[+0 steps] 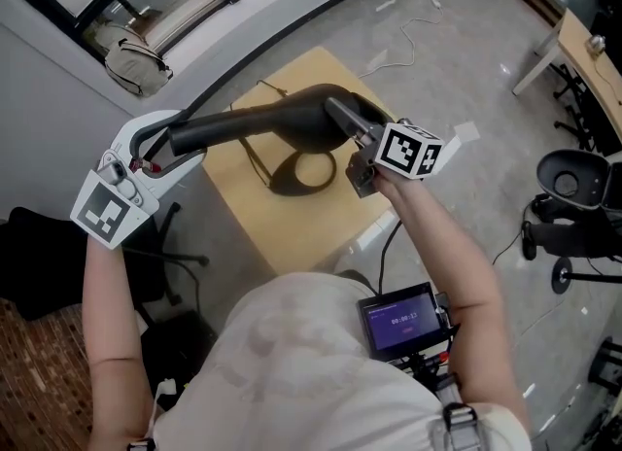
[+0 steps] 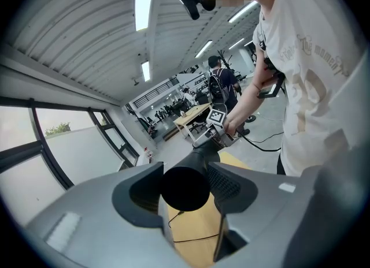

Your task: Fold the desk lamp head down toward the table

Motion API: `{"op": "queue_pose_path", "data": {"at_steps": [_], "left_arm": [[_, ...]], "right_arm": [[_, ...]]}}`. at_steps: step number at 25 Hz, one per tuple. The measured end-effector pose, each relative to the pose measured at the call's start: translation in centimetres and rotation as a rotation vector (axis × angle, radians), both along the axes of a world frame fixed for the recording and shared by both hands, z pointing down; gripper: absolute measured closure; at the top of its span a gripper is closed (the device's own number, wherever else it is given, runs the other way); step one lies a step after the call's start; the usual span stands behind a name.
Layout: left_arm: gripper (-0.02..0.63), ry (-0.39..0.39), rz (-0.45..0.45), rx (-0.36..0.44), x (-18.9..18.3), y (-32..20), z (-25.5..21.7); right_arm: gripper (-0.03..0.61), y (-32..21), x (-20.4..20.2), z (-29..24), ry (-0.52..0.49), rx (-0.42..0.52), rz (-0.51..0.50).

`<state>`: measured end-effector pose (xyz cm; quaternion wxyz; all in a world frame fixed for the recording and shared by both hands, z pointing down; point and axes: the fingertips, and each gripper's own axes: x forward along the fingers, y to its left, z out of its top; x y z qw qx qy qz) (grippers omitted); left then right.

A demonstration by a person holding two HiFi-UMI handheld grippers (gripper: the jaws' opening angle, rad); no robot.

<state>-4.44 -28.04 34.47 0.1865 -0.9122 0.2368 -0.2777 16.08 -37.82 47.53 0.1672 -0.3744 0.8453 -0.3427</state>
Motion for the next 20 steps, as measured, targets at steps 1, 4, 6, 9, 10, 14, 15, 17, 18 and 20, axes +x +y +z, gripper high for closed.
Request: {"op": "queue_pose_path", "data": {"at_steps": [1,4,6,9,10,14,15,17,18,20], "left_arm": [[0.377,-0.004,-0.003,0.0,-0.1,0.0,0.0],[0.374,-0.021,-0.001,0.009,-0.1,-0.1,0.0],[0.373,-0.038,0.009,0.02,0.3,0.0,-0.2],[0.371,-0.037,0.013,0.02,1.1,0.2,-0.4],[0.371,-0.037,0.012,0.02,1.1,0.2,-0.4],[0.37,-0.047,0.013,0.03,1.0,0.2,-0.7],[0.368,-0.05,0.012,0.033,1.1,0.3,-0.8],[0.368,-0.066,0.012,0.04,1.2,0.4,-0.9],[0.368,-0.077,0.017,0.046,1.3,0.4,-0.9],[0.367,-0.093,0.022,0.052,1.4,0.4,-0.9]], "right_arm": [[0.241,0.0,-0.2,0.2,-0.01,-0.003,-0.004],[0.241,-0.2,-0.6,1.0,-0.021,-0.011,-0.007],[0.241,-0.1,-0.5,1.6,-0.031,-0.025,-0.012],[0.241,0.2,-0.6,2.1,-0.078,-0.043,-0.038],[0.241,0.2,-0.8,2.2,-0.087,-0.046,-0.044],[0.241,0.0,-1.6,2.9,-0.105,-0.055,-0.06],[0.241,0.0,-1.9,3.0,-0.118,-0.058,-0.067],[0.241,0.1,-2.2,3.2,-0.138,-0.065,-0.078],[0.241,0.0,-2.3,3.4,-0.144,-0.068,-0.081],[0.241,0.0,-2.5,3.9,-0.154,-0.074,-0.086]]}}
